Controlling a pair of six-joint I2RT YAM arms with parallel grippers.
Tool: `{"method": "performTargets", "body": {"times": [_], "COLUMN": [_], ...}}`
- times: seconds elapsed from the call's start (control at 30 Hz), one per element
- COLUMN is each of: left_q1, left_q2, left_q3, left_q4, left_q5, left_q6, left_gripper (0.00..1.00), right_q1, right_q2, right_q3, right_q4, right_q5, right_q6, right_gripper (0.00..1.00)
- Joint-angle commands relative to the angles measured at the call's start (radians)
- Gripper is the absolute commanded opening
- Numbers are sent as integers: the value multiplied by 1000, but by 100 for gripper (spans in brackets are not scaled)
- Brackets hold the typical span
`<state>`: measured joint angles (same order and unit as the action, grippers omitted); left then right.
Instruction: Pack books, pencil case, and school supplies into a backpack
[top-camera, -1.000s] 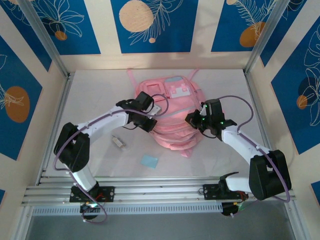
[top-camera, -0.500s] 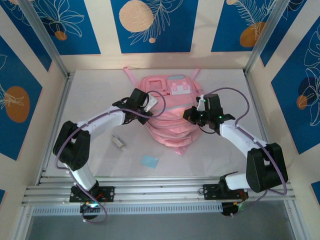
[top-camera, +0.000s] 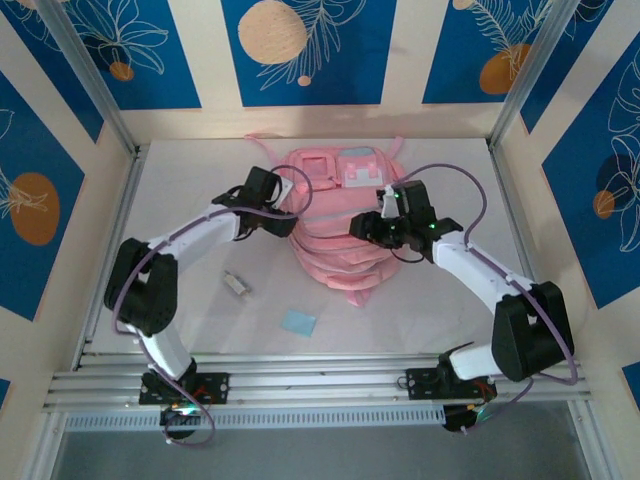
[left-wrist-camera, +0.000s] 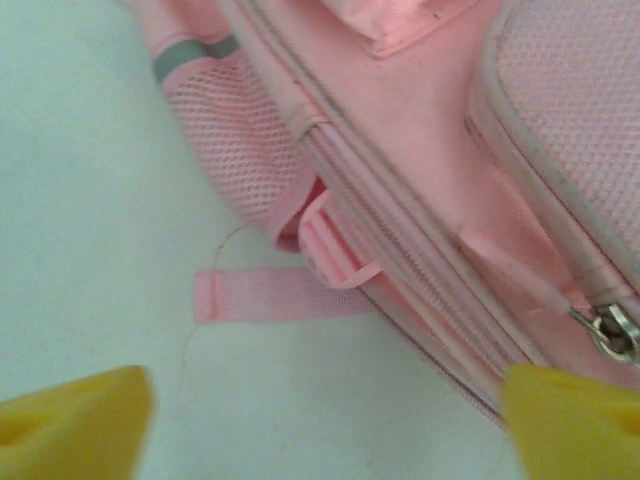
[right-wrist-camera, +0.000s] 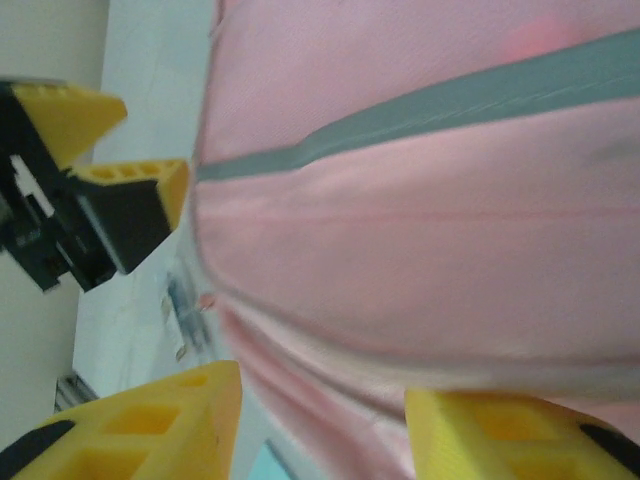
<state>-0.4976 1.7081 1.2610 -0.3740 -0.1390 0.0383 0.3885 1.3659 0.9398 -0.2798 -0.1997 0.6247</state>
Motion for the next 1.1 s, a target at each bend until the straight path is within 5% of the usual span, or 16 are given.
{"method": "performTargets", "body": {"times": [0.0,0.23,0.57,1.07], "left_q1": [-1,2,2,2], "left_q2": [-114,-263,-394,-510], "left_q3": [-46,-178,-379,-596], "left_q4": [-32,33,82,61], "left_q5": [34,119,276,269], "left_q6": [-133,-290,-457,-527], "left_gripper": [100,100,92,92], "right_q1": [63,264,520,566], "right_q2": [-71,-121,21,364], "right_q3": [29,-31,-92,62], "right_q4": [-126,-250,-170,-224], "right_q5": [9,27,71,96], "right_q6": [-7,94,202,215], "right_gripper": [48,48,48,44]}}
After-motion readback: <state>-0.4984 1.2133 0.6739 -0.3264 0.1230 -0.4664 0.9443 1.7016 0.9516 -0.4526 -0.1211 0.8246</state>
